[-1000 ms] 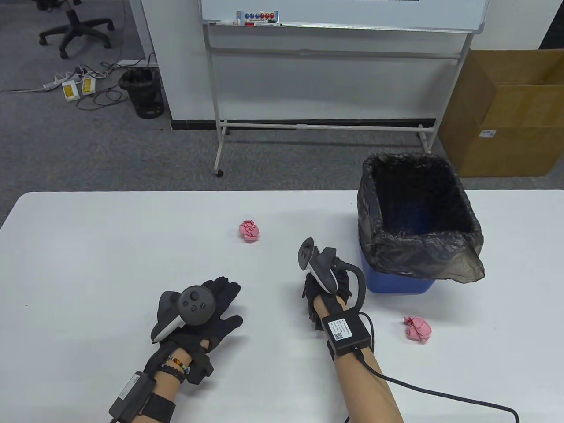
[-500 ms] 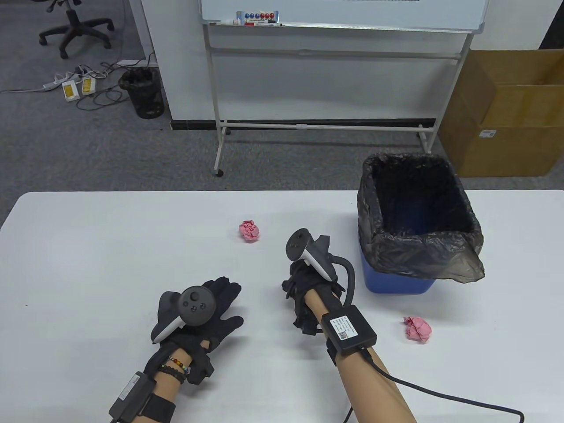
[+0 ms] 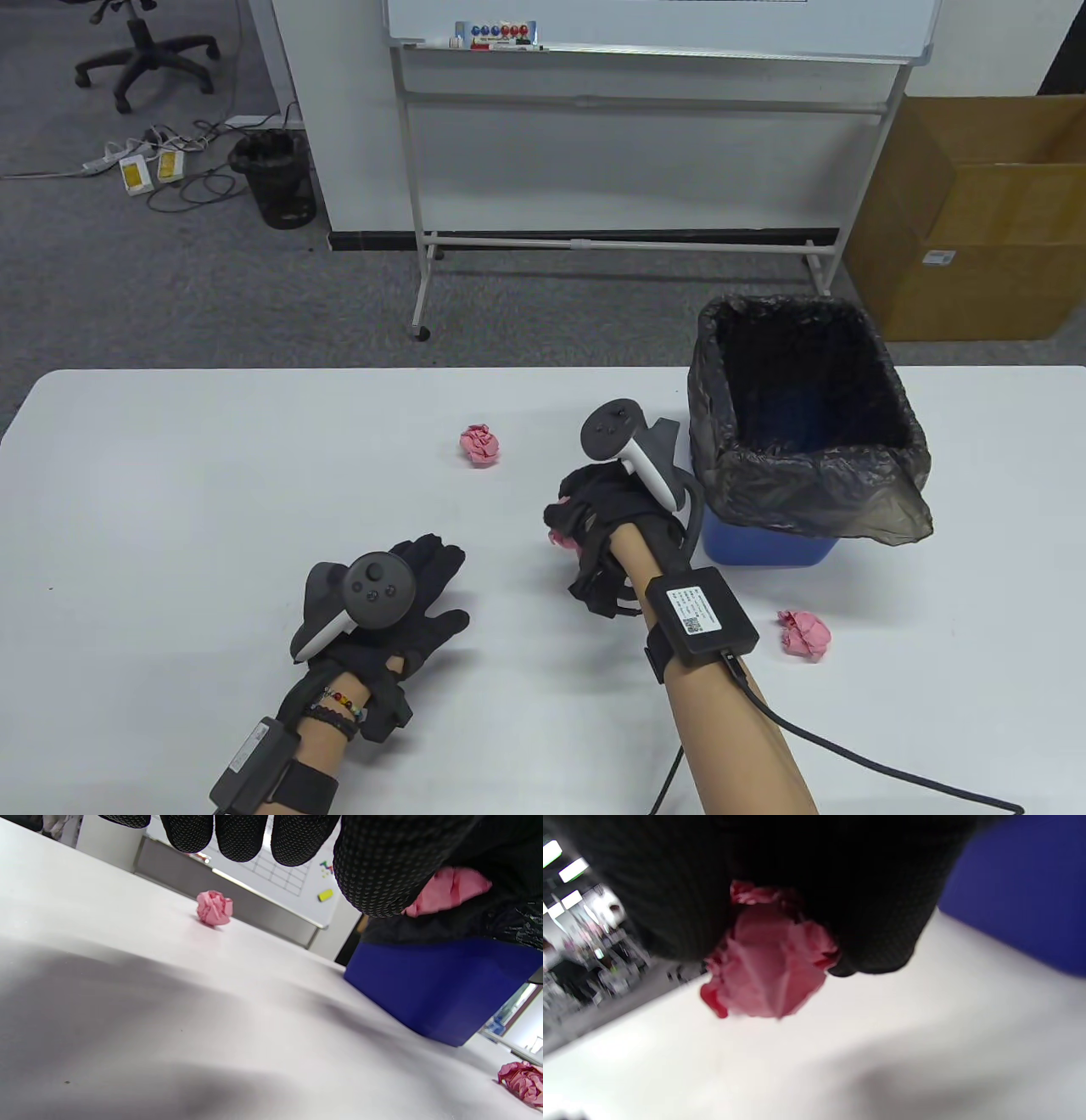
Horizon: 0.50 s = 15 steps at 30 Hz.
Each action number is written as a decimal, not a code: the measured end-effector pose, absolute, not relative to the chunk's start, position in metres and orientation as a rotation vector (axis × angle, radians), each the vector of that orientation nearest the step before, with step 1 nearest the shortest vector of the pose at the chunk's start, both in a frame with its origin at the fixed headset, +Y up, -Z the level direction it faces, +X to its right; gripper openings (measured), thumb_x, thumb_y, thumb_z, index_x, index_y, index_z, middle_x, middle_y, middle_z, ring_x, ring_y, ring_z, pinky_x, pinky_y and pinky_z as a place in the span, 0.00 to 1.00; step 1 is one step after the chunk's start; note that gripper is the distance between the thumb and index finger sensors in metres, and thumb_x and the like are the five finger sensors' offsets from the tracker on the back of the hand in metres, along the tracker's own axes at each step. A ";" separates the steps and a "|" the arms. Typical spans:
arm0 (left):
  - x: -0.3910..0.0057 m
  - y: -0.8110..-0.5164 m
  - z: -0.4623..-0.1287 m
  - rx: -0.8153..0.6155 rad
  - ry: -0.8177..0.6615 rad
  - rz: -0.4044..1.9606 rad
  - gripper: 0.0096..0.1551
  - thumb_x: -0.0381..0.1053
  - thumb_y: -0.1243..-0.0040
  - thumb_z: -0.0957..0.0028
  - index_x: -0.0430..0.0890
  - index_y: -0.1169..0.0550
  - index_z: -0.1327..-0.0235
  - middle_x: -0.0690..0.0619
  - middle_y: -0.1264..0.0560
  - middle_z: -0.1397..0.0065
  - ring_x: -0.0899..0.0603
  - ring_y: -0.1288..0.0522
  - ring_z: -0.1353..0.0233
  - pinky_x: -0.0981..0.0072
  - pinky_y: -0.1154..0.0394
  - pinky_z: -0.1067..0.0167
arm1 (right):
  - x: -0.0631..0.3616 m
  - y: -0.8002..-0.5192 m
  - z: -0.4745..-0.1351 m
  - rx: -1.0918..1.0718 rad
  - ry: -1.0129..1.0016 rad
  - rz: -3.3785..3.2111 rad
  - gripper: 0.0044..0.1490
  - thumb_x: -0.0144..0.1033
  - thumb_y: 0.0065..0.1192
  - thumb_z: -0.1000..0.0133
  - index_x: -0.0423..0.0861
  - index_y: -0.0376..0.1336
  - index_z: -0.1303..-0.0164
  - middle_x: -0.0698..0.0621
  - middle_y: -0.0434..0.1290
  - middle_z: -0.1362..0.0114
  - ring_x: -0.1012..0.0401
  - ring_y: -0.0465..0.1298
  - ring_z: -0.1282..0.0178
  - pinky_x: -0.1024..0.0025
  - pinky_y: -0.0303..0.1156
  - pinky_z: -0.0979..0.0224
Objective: Toss crumpled papers into recycling bin
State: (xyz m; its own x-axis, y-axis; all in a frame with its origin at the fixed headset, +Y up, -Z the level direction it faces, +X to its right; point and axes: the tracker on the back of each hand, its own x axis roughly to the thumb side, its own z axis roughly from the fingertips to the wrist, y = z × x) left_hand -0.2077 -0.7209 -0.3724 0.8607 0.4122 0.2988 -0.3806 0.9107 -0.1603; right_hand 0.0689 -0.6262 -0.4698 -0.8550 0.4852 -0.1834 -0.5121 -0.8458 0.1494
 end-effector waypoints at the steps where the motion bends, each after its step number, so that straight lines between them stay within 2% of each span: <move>1: -0.208 -0.721 -0.372 -0.097 -0.335 0.416 0.46 0.60 0.35 0.51 0.49 0.38 0.20 0.42 0.46 0.12 0.29 0.47 0.15 0.30 0.46 0.26 | 0.072 -0.617 -0.469 -0.199 0.189 2.578 0.41 0.49 0.80 0.61 0.49 0.72 0.36 0.47 0.80 0.34 0.50 0.87 0.39 0.68 0.88 0.44; 5: -0.207 -0.721 -0.372 -0.097 -0.338 0.416 0.46 0.60 0.35 0.51 0.49 0.38 0.20 0.42 0.46 0.12 0.29 0.47 0.15 0.30 0.46 0.26 | 0.092 -0.571 -0.465 -0.234 -0.160 2.467 0.40 0.48 0.80 0.62 0.50 0.72 0.37 0.47 0.80 0.33 0.51 0.86 0.38 0.68 0.87 0.42; 10: -0.208 -0.721 -0.372 -0.092 -0.335 0.419 0.46 0.60 0.35 0.51 0.49 0.38 0.20 0.42 0.46 0.12 0.29 0.47 0.15 0.30 0.46 0.26 | 0.121 -0.516 -0.449 -0.396 -0.748 2.479 0.40 0.47 0.80 0.62 0.53 0.71 0.37 0.50 0.79 0.32 0.52 0.85 0.35 0.67 0.86 0.40; 13: -0.207 -0.720 -0.371 -0.091 -0.334 0.401 0.46 0.60 0.35 0.51 0.49 0.38 0.20 0.42 0.46 0.12 0.29 0.48 0.15 0.29 0.47 0.26 | 0.140 -0.496 -0.438 -0.531 -0.981 2.521 0.40 0.47 0.79 0.62 0.55 0.70 0.36 0.52 0.78 0.30 0.53 0.83 0.32 0.62 0.83 0.36; 15: -0.207 -0.720 -0.371 -0.087 -0.337 0.381 0.47 0.61 0.35 0.51 0.49 0.39 0.20 0.42 0.46 0.12 0.29 0.48 0.15 0.29 0.47 0.26 | 0.152 -0.492 -0.438 -0.646 -0.985 2.570 0.41 0.47 0.78 0.60 0.56 0.68 0.33 0.54 0.75 0.26 0.51 0.78 0.26 0.56 0.77 0.30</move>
